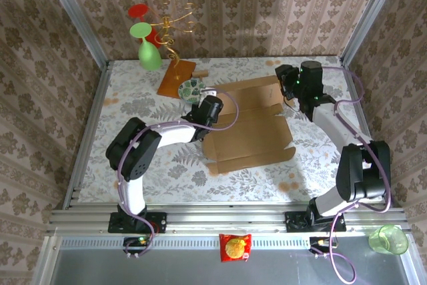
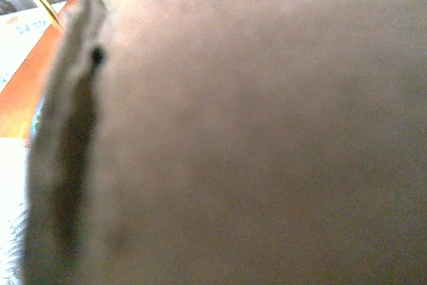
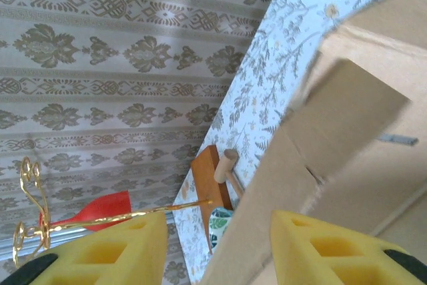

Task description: Fold the paper box

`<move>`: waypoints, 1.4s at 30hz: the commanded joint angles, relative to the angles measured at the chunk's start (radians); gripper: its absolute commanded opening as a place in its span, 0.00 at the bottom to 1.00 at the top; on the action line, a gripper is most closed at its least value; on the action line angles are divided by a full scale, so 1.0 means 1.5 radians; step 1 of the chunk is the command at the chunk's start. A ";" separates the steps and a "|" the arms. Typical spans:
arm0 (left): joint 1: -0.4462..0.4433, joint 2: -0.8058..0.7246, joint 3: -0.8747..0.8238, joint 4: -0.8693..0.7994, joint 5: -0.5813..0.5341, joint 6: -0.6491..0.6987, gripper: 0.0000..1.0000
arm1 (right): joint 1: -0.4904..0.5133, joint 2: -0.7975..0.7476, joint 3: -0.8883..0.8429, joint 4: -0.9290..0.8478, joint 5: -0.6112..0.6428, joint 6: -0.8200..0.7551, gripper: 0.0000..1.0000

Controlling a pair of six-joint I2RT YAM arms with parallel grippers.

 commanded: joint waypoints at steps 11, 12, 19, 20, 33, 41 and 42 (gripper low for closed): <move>-0.018 0.001 -0.023 0.016 -0.044 0.027 0.00 | -0.043 0.084 0.104 -0.131 -0.027 -0.157 0.44; -0.019 0.001 -0.023 0.015 -0.044 0.027 0.00 | -0.043 0.087 0.104 -0.131 -0.028 -0.163 0.44; -0.020 0.004 -0.016 0.009 -0.039 0.027 0.00 | -0.041 0.121 0.115 -0.133 -0.066 -0.175 0.47; -0.019 0.004 -0.016 0.009 -0.038 0.027 0.00 | -0.039 0.121 0.114 -0.135 -0.067 -0.176 0.48; -0.021 0.003 -0.010 0.007 -0.031 0.029 0.00 | -0.027 0.104 0.085 -0.103 -0.094 -0.142 0.48; -0.024 -0.001 -0.016 0.005 -0.033 0.027 0.00 | -0.023 0.097 0.065 -0.070 -0.098 -0.103 0.29; -0.026 -0.001 -0.016 0.006 -0.033 0.027 0.00 | -0.023 0.096 0.063 -0.068 -0.097 -0.100 0.28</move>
